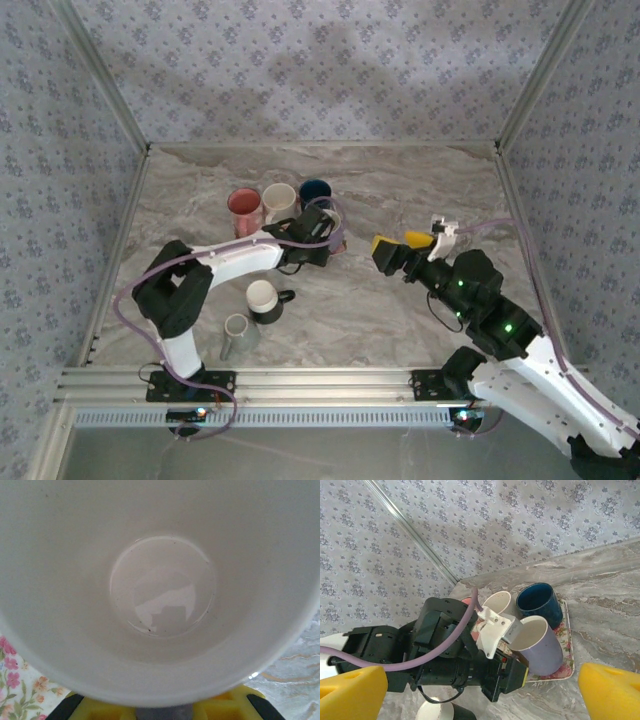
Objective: Turn the mug right side up
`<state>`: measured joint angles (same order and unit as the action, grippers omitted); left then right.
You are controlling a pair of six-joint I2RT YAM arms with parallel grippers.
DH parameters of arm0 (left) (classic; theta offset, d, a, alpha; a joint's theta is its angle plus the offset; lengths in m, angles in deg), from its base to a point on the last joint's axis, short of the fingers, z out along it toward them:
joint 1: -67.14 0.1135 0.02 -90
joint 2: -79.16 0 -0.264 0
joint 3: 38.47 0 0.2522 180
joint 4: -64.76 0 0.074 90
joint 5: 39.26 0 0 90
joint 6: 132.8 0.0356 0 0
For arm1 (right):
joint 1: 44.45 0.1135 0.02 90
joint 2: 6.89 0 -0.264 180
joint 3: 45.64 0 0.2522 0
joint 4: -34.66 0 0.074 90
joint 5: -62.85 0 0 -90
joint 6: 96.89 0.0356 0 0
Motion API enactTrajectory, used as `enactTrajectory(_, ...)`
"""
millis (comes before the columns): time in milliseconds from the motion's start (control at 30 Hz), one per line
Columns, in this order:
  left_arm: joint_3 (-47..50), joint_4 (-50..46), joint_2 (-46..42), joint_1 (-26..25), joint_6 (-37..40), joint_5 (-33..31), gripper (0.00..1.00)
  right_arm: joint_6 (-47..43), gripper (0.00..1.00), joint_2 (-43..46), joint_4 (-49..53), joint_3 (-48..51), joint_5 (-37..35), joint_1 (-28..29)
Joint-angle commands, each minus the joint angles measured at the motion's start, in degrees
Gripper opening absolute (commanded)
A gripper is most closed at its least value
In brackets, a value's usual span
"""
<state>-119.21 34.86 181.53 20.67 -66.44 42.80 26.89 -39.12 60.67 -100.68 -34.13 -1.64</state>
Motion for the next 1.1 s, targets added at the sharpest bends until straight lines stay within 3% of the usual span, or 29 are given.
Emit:
enactTrajectory(0,-2.5,1.9,0.6,0.3,-0.7,-2.2,0.0,-1.3,1.0,0.9,0.4,0.8,-1.5,0.7)
enactTrajectory(233,-3.9,1.6,3.5,0.3,0.8,-2.9,0.01,-0.8,1.0,1.0,-0.2,1.8,-2.2,0.8)
enactTrajectory(400,-4.9,1.2,4.8,0.3,1.3,-2.4,0.16,-0.7,1.0,1.1,-0.3,2.3,-2.4,1.0)
enactTrajectory(833,-5.0,0.2,3.9,-0.1,1.7,-1.8,0.35,-1.4,1.0,1.6,0.1,2.4,-4.2,1.2)
enactTrajectory(1067,-6.0,-3.1,-2.2,-0.2,1.4,0.6,0.43,-2.6,1.0,1.6,3.3,0.2,-4.9,1.3)
